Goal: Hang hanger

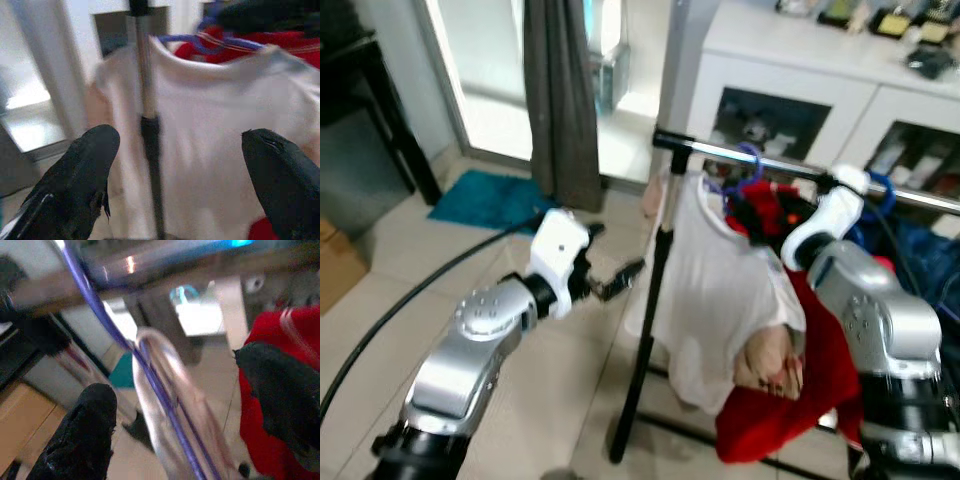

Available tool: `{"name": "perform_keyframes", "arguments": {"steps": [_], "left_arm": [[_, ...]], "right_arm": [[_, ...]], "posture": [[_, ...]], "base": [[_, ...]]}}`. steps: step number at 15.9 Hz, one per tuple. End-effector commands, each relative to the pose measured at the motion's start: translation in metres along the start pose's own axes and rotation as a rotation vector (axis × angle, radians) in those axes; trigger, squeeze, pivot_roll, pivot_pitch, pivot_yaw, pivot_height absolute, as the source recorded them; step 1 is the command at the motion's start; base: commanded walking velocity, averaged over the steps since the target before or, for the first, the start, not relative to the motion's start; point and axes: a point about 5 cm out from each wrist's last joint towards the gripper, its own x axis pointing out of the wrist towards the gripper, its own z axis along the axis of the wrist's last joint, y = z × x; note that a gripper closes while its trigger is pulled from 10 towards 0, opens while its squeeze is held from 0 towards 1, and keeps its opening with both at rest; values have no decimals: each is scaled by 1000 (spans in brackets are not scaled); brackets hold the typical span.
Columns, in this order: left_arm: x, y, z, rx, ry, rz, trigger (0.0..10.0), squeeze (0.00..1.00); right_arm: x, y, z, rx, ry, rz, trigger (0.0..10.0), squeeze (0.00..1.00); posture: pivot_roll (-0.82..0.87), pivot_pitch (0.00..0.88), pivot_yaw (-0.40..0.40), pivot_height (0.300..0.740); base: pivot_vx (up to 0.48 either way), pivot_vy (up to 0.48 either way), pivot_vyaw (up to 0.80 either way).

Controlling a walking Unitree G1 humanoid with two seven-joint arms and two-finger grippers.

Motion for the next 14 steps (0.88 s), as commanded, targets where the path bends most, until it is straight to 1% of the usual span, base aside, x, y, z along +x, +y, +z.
{"name": "perform_keyframes", "arguments": {"steps": [1,3,4,6,7,9,10,11,12,14], "left_arm": [[0,-11,4,5,-1,-100,10000,0],[-2,-15,5,-8,11,-159,10000,0],[-2,-15,5,-9,12,-169,10000,0],[-2,-16,6,-11,14,-183,10000,0],[-2,-16,6,-12,16,-198,10000,0],[-2,-17,6,-15,17,-208,10000,0],[-2,-18,6,-17,15,-212,10000,0],[-2,-18,6,-17,15,-212,10000,0],[-3,-19,6,-17,14,-213,10000,0],[-3,-19,6,-17,14,-213,10000,0]], "right_arm": [[4,-7,5,-3,26,-7,10000,0],[16,-16,5,3,70,-16,10000,0],[21,-22,6,-8,87,-43,10000,0],[31,-30,8,3,103,-67,10000,0],[36,-33,10,18,112,-52,10000,0],[42,-36,12,40,118,-20,10000,0],[45,-39,12,61,129,3,7608,0],[46,-39,11,59,133,8,4824,0],[48,-40,10,64,149,28,0,0],[49,-42,8,76,170,39,0,0]], "posture": [[30,0,-76,740],[32,0,-80,740],[32,0,-81,740],[33,0,-82,740],[33,0,-86,740],[35,0,-92,740],[35,0,-93,740],[37,0,-95,740],[40,0,-101,740],[42,0,-105,740]], "base": [[0,0,0],[0,0,0],[0,0,0],[0,0,0],[0,0,0],[0,0,0],[0,0,0],[0,0,0],[0,0,0],[0,0,0]]}}
